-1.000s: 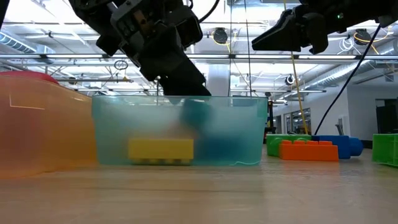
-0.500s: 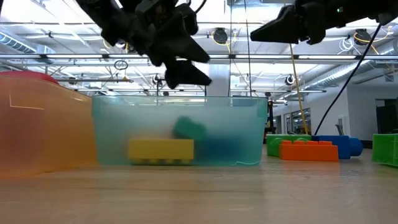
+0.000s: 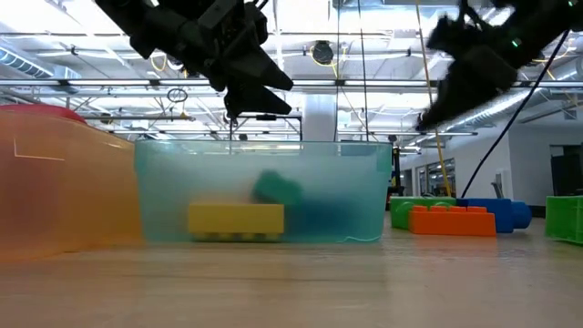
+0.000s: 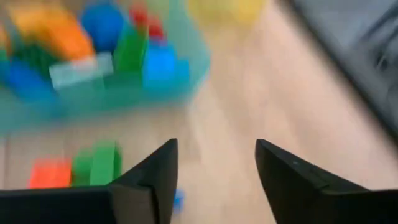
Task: Pick & Place Toys
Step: Put the yellow game piece into the green bin
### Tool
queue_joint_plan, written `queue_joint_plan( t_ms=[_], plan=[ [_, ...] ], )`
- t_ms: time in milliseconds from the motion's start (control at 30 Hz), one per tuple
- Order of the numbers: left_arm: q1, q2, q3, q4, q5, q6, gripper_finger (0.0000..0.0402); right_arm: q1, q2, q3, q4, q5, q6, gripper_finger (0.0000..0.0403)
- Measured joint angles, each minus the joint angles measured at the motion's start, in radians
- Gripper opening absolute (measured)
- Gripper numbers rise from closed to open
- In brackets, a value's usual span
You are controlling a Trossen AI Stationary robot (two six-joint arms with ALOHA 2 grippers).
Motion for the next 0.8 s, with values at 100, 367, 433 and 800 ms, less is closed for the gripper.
queue_joint_plan(
  t_ms=[100,367,433,800],
  plan=[
    [0.001,-0.001,-0.007,0.015,-0.002,-0.011,0.0282,-0.02,0.0,-0.001,-0.153,-0.116,0.098,0.0207],
    [0.0,-0.001,-0.008,0.02,-0.002,-0.034,0.0282,-0.03,0.0,-0.001,-0.325,-0.366,0.097,0.0259],
    [0.0,-0.001,-0.008,0.026,-0.002,-0.034,0.0282,-0.031,0.006,-0.001,-0.341,-0.361,0.037,0.0258],
    [0.0,-0.001,-0.008,0.025,-0.002,-0.035,0.0284,-0.054,0.117,-0.072,-0.237,-0.363,-0.153,0.0238]
  ],
)
